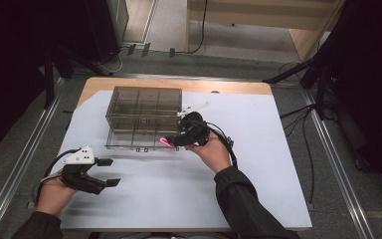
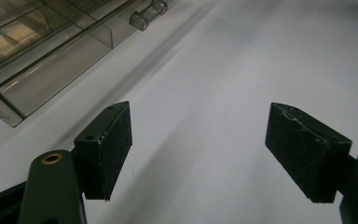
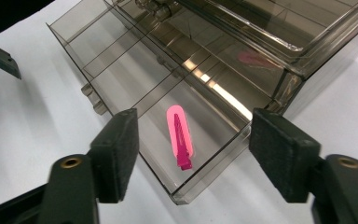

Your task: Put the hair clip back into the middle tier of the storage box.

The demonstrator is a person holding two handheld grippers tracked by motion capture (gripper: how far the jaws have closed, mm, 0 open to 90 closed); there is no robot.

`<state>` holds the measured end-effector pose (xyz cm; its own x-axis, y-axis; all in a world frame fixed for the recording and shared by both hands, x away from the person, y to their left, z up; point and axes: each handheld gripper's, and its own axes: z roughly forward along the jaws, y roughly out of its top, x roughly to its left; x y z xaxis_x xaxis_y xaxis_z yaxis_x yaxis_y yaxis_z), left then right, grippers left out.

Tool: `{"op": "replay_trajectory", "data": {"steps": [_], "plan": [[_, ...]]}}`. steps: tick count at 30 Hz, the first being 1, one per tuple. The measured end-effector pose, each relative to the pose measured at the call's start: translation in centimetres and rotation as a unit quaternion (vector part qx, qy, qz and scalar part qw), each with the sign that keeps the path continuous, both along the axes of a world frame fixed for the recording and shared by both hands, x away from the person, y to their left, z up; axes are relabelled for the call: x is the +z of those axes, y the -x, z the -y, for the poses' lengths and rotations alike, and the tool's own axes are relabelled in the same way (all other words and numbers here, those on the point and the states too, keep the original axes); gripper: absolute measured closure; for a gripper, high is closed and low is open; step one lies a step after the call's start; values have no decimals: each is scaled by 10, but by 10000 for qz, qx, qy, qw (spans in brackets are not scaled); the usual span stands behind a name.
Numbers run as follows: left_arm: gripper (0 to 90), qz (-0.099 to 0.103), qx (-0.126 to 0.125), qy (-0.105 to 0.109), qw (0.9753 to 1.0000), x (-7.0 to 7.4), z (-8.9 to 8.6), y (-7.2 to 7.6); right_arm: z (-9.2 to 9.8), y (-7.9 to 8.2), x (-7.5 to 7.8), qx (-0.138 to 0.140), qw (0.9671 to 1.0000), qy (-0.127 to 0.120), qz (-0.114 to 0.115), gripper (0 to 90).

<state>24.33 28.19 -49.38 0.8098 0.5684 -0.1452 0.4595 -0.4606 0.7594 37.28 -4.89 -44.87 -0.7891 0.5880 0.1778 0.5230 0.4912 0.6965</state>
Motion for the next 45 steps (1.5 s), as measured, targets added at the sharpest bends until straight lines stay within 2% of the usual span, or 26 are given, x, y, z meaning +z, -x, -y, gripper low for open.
{"op": "replay_trajectory", "data": {"steps": [8,35,36,38,45], "plan": [[238,16,-65,-13,10000,0,4,-3,7,1,-4,11,10000,3,45,264],[237,-13,-217,-3,9998,1,13,-14,54,3,-2,-286,9993,-8,241,240],[237,-28,-218,-9,9998,0,14,-15,59,3,-2,-230,9995,-27,197,195],[237,-44,-226,-12,9997,0,14,-16,64,3,-4,-156,9997,5,208,192],[237,-42,-214,11,9998,0,14,-17,73,2,-9,-284,9993,109,202,196]]}}
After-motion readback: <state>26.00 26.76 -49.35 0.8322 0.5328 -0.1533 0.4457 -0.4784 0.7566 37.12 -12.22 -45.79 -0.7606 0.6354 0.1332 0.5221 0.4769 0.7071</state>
